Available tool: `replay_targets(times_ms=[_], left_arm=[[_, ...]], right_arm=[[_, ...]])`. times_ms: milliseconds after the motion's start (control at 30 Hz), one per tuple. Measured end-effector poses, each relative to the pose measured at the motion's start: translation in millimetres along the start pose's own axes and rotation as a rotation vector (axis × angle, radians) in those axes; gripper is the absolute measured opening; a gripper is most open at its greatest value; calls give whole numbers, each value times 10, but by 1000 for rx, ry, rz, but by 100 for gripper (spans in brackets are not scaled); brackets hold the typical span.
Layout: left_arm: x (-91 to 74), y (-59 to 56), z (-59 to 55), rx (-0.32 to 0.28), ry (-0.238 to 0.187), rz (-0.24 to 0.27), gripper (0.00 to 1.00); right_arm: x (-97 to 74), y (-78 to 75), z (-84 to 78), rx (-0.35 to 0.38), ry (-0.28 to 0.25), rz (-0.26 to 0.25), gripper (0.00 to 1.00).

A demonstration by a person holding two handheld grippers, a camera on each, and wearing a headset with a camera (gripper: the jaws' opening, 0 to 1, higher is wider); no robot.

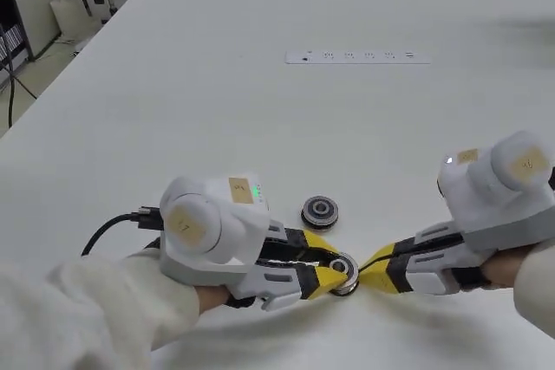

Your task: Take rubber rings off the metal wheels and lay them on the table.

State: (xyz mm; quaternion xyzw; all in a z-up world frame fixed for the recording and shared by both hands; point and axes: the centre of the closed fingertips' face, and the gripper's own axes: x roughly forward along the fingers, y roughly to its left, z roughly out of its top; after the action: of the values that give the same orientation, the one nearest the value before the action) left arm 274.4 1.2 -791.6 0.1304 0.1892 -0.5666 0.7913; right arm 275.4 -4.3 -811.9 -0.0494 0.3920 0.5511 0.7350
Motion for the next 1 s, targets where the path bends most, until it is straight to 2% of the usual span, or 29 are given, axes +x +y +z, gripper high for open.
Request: replay_targets(times_ms=[67,233,867,1000], left_arm=[[-2,4,-1,4,1,2,14],[-3,5,-1,4,0,3,14],[-10,4,-7,2,-3,3,14],[-11,6,-9,0,-5,3,14]], right_arm=[[-22,-50,20,28,-13,3,0],[-30,-35,10,117,-27,12,0],[-79,31,59,214,-70,39,0],[-94,30,76,267,-91,56,0]])
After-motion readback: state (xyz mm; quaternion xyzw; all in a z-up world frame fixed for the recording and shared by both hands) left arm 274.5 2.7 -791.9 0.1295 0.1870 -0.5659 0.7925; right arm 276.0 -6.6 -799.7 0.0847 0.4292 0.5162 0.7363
